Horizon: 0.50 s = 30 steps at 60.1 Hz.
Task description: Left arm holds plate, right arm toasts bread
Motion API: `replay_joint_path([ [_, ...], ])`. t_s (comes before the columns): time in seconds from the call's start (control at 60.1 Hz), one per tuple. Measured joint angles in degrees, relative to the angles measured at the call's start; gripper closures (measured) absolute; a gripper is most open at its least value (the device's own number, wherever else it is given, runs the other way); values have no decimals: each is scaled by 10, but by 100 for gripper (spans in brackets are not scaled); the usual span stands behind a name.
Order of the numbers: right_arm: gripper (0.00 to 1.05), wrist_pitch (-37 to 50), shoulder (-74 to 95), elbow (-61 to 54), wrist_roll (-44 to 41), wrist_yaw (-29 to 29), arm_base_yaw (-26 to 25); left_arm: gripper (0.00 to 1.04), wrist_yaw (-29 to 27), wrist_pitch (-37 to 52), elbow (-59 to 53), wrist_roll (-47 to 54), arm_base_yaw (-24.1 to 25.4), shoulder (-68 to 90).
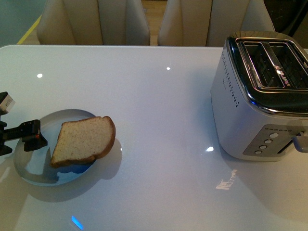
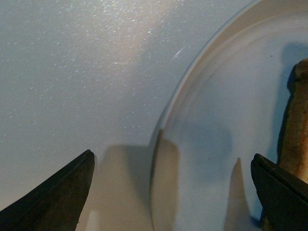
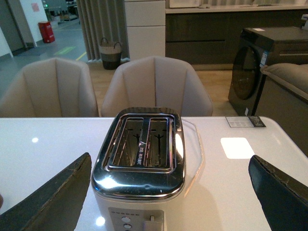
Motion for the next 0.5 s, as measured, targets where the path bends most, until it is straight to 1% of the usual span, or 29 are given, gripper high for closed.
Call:
replay_joint_path([
  [0.1, 9, 0, 0, 0, 0, 0, 0, 7, -6, -8, 3, 6, -2, 0],
  [0.133, 9, 0, 0, 0, 0, 0, 0, 10, -8, -9, 4, 8, -2, 0],
  [0.233, 9, 0, 0, 0, 0, 0, 0, 25, -10, -12, 5, 8, -5, 0],
  [0.316, 9, 0, 0, 0, 0, 0, 0, 44, -15, -24, 6, 7, -6, 1],
  [0.333, 9, 0, 0, 0, 0, 0, 0, 45, -14, -26, 7, 6, -7, 1],
  [0.416, 9, 0, 0, 0, 0, 0, 0, 59, -4, -35, 9, -4, -7, 1],
  [0.449, 9, 0, 0, 0, 0, 0, 0, 63, 0, -36, 9, -7, -7, 1],
  [0.499, 9, 0, 0, 0, 0, 0, 0, 72, 7, -38, 9, -13, -7, 1],
])
